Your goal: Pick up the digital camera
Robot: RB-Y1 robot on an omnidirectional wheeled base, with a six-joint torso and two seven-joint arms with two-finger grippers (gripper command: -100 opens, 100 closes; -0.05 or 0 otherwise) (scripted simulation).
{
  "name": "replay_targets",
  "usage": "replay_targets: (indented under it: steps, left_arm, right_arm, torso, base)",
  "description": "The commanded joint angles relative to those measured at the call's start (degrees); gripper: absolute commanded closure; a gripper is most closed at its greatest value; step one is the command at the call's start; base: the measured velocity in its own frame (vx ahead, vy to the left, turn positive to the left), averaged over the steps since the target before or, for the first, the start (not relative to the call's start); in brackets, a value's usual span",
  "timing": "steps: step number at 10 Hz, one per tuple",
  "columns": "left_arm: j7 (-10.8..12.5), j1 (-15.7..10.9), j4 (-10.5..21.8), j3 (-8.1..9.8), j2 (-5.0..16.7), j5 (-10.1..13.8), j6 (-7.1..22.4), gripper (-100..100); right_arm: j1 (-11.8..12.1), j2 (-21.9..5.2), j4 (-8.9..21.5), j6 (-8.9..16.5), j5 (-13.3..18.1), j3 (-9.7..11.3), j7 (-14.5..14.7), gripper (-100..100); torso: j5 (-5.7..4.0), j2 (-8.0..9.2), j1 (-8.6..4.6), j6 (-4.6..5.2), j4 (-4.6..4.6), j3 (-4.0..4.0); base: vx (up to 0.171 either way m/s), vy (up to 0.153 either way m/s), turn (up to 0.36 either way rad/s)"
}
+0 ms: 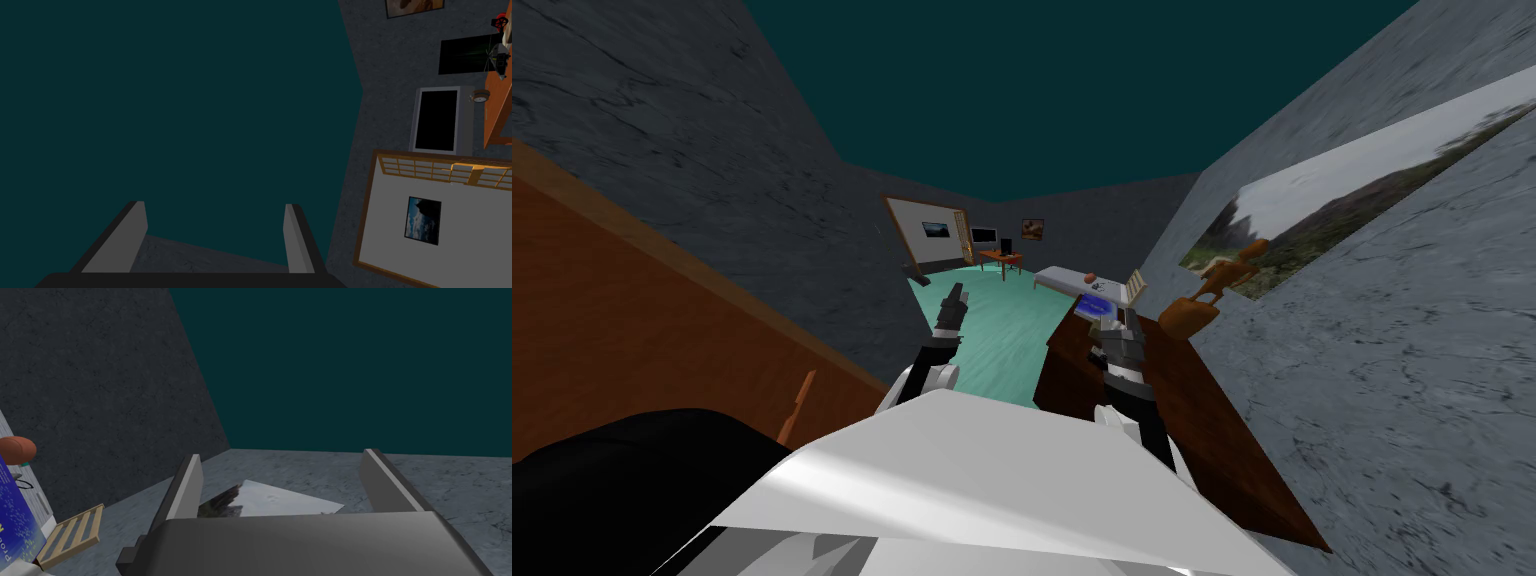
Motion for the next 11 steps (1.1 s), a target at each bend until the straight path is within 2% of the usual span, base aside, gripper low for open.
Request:
replay_targets:
  steps: [1,5,11]
  left_arm:
    - [0.0,0.0,0.0,0.0,0.0,0.0,0.0,0]
    - [0.0,0.0,0.0,-0.01,-0.01,0.0,0.0,0]
    - [0.0,0.01,0.0,-0.01,-0.01,0.0,0.0,0]
  right_arm:
    - [0.32,-2.17,0.37,-0.51,-0.02,-0.03,0.33,-100]
    - [1.34,-8.14,1.6,-2.19,0.68,-0.33,1.43,-100]
    - [2.59,-17.24,3.77,-4.37,3.27,-1.4,3.11,-100]
  torso:
    - [0.0,0.0,0.0,0.0,0.0,0.0]
    - [0.09,-0.15,0.43,0.0,-0.03,-0.09]
    - [0.13,-0.3,0.58,-0.01,-0.06,-0.17]
  base:
    - [0.029,0.04,-0.033]
    - [0.047,0.101,-0.021]
    - [0.074,0.131,0.011]
